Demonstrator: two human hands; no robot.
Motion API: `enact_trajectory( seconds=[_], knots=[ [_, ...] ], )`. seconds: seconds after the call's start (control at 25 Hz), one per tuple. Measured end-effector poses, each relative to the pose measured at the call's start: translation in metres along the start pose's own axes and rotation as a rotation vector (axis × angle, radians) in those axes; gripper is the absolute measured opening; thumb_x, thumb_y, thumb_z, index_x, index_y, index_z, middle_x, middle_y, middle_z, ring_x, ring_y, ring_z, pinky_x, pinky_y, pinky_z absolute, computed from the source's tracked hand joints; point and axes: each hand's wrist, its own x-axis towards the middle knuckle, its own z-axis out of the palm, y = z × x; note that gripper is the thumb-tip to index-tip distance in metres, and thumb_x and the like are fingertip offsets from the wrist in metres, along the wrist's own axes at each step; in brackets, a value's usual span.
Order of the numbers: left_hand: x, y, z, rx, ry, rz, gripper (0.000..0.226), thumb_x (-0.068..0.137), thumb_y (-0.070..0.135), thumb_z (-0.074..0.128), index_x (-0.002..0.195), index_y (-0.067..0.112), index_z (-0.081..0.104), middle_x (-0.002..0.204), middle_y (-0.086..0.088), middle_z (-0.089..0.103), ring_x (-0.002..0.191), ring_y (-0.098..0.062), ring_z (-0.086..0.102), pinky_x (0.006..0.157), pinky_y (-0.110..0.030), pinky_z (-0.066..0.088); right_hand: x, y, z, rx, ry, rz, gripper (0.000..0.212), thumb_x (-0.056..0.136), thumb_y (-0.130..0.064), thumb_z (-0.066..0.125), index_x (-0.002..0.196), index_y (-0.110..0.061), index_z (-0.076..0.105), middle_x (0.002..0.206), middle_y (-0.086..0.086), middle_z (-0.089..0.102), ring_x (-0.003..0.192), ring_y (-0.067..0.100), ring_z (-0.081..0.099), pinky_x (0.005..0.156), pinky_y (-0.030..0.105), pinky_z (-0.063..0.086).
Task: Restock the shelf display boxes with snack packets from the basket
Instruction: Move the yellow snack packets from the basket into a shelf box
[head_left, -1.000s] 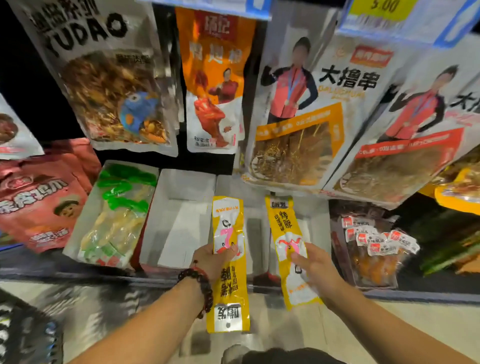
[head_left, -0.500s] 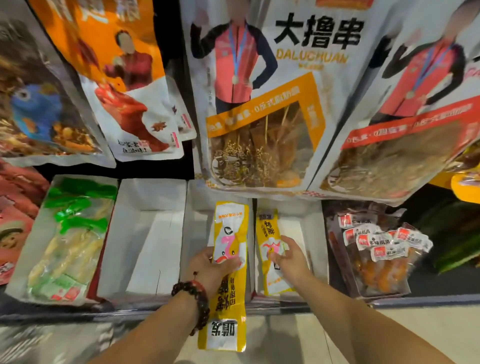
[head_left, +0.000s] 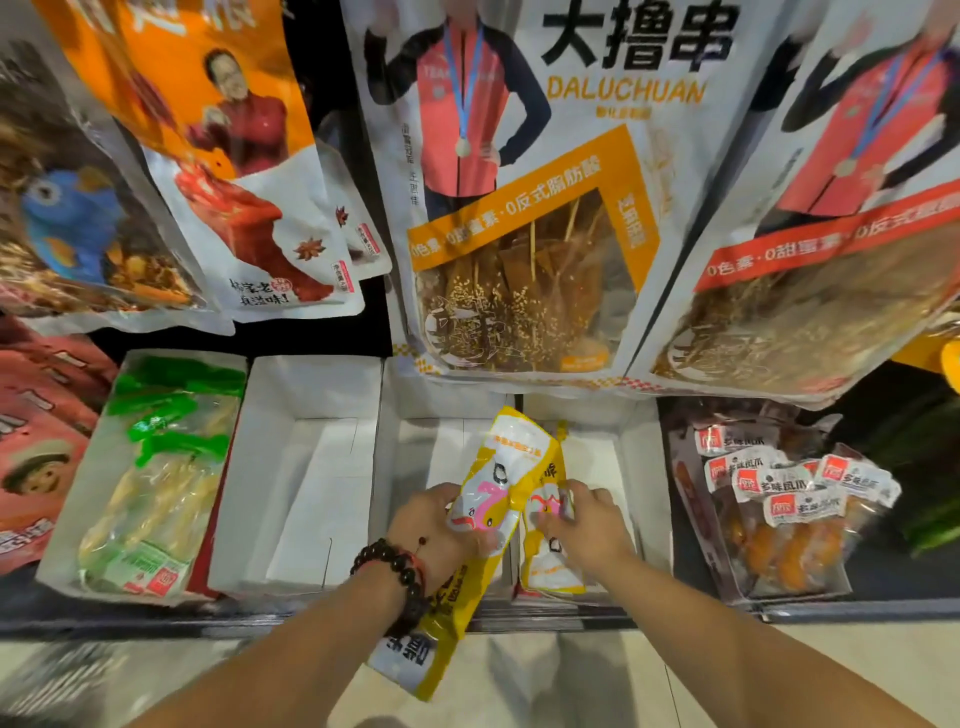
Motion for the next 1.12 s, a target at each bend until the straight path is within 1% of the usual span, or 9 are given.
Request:
enact_trajectory(
  seconds=[0.16, 0.28, 0.4, 0.48, 0.64, 0.72, 0.8, 0.88, 1.12],
  knots=[
    [0.002, 0.026, -0.016, 0.821, -0.14, 0.101, 0.046, 0.074, 0.047, 0.067, 0.115, 0.028, 0.057, 0.108, 0.004, 0.064, 0.098, -0.02, 0.061, 0.081, -0.028, 0.053, -0.025, -0.026, -0.057, 0.039, 0.33, -0.407, 0.044, 0.084, -0.017, 0.054, 0.128, -0.015, 0.055, 0.128, 0.008, 0.052, 0.121, 0.026, 0.048, 0.099, 0.026, 0.033],
    [0.001, 0.055, -0.013, 1.102, -0.26, 0.244, 0.041, 0.081, 0.046, 0.064, 0.116, 0.027, 0.054, 0.112, -0.001, 0.063, 0.101, -0.025, 0.061, 0.085, -0.036, 0.053, -0.06, -0.052, -0.094, -0.3, 0.159, -0.802, 0.049, 0.079, -0.028, 0.047, 0.127, -0.023, 0.055, 0.127, -0.002, 0.059, 0.118, 0.02, 0.053, 0.101, 0.036, 0.039],
    [0.005, 0.087, 0.004, 1.251, -0.376, 0.437, 0.037, 0.084, 0.034, 0.063, 0.119, 0.027, 0.053, 0.111, 0.0, 0.064, 0.102, -0.024, 0.061, 0.082, -0.037, 0.053, -0.081, -0.055, -0.105, -0.567, -0.124, -0.617, 0.051, 0.084, -0.054, 0.055, 0.13, -0.035, 0.045, 0.12, -0.004, 0.065, 0.111, 0.022, 0.057, 0.09, 0.035, 0.043],
    [0.007, 0.103, 0.011, 1.339, -0.316, 0.586, 0.033, 0.086, 0.036, 0.06, 0.116, 0.022, 0.054, 0.11, -0.002, 0.064, 0.101, -0.026, 0.061, 0.077, -0.035, 0.051, -0.083, -0.04, -0.107, -0.348, -0.118, -0.441, 0.043, 0.081, -0.052, 0.063, 0.117, -0.032, 0.053, 0.1, -0.001, 0.069, 0.096, 0.023, 0.062, 0.079, 0.036, 0.048],
    [0.017, 0.091, 0.03, 0.891, 0.305, 1.156, 0.038, 0.078, 0.037, 0.062, 0.11, 0.016, 0.062, 0.115, -0.006, 0.063, 0.108, -0.027, 0.06, 0.09, -0.041, 0.052, -0.088, 0.012, -0.096, 0.216, 0.07, -0.119, 0.017, 0.077, -0.024, 0.076, 0.088, -0.016, 0.067, 0.077, 0.003, 0.069, 0.073, 0.018, 0.062, 0.074, 0.038, 0.049],
    [0.018, 0.068, 0.044, 0.593, 0.391, 0.821, 0.047, 0.083, 0.037, 0.06, 0.124, 0.015, 0.053, 0.13, -0.005, 0.053, 0.122, -0.024, 0.049, 0.102, -0.037, 0.045, -0.088, 0.033, -0.084, 0.439, 0.148, 0.033, 0.009, 0.079, -0.018, 0.075, 0.082, -0.016, 0.067, 0.073, 0.003, 0.069, 0.071, 0.02, 0.063, 0.073, 0.042, 0.052],
    [0.02, 0.036, 0.062, 0.35, 0.248, 0.261, 0.071, 0.088, 0.046, 0.057, 0.145, 0.015, 0.028, 0.15, -0.006, 0.03, 0.138, -0.023, 0.032, 0.112, -0.036, 0.032, -0.083, 0.039, -0.073, 0.551, 0.235, 0.125, 0.013, 0.081, -0.018, 0.074, 0.089, -0.016, 0.064, 0.078, -0.002, 0.067, 0.079, 0.023, 0.063, 0.075, 0.043, 0.051],
    [0.031, 0.004, 0.079, 0.208, 0.115, -0.045, 0.089, 0.088, 0.053, 0.053, 0.152, 0.019, 0.001, 0.158, -0.007, 0.014, 0.143, -0.025, 0.025, 0.113, -0.037, 0.028, -0.074, 0.035, -0.062, 0.585, 0.27, 0.157, 0.034, 0.083, -0.018, 0.071, 0.113, -0.02, 0.055, 0.095, -0.007, 0.062, 0.092, 0.022, 0.06, 0.079, 0.037, 0.048],
    [0.053, -0.026, 0.11, 0.252, 0.118, -0.056, 0.079, 0.094, 0.05, 0.041, 0.151, 0.026, -0.01, 0.14, -0.005, 0.049, 0.12, -0.023, 0.054, 0.101, -0.037, 0.043, -0.04, 0.026, -0.039, 0.373, 0.298, 0.143, 0.03, 0.091, -0.022, 0.06, 0.12, -0.013, 0.062, 0.119, 0.01, 0.065, 0.109, 0.028, 0.059, 0.08, 0.026, 0.039]
  ],
)
